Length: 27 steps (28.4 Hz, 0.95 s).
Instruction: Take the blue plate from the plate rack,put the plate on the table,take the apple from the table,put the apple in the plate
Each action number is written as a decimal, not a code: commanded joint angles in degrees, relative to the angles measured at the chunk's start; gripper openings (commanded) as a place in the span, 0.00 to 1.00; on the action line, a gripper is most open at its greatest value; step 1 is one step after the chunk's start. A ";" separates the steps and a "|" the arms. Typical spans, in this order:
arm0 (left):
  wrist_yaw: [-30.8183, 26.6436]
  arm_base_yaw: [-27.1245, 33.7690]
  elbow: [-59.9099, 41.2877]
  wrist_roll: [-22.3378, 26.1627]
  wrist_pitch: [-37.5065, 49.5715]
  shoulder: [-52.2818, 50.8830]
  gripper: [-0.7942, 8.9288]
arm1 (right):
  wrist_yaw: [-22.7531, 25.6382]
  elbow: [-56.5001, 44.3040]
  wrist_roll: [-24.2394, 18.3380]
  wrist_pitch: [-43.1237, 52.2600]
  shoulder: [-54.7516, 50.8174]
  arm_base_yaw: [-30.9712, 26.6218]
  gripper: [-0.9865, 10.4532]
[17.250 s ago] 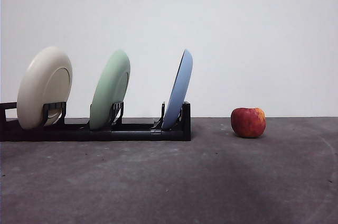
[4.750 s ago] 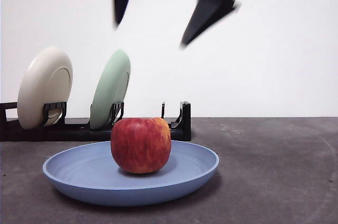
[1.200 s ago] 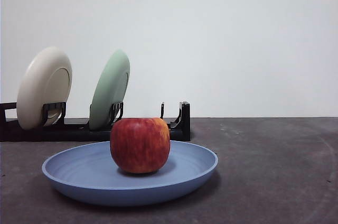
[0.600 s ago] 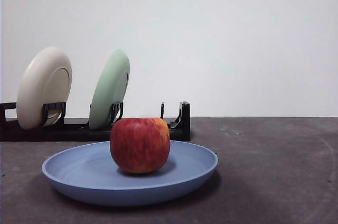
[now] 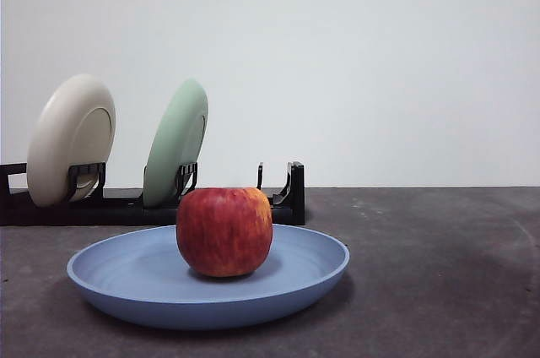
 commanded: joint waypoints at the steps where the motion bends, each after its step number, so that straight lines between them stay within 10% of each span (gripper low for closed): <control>1: -0.13 0.22 -0.59 -0.44 0.17 -0.02 0.08 | 0.72 -0.55 0.68 -4.83 -1.77 -0.20 0.09; 27: -0.13 0.22 -0.57 -0.44 0.13 0.00 0.08 | 0.50 -0.52 -2.51 -16.41 -5.35 -0.74 0.09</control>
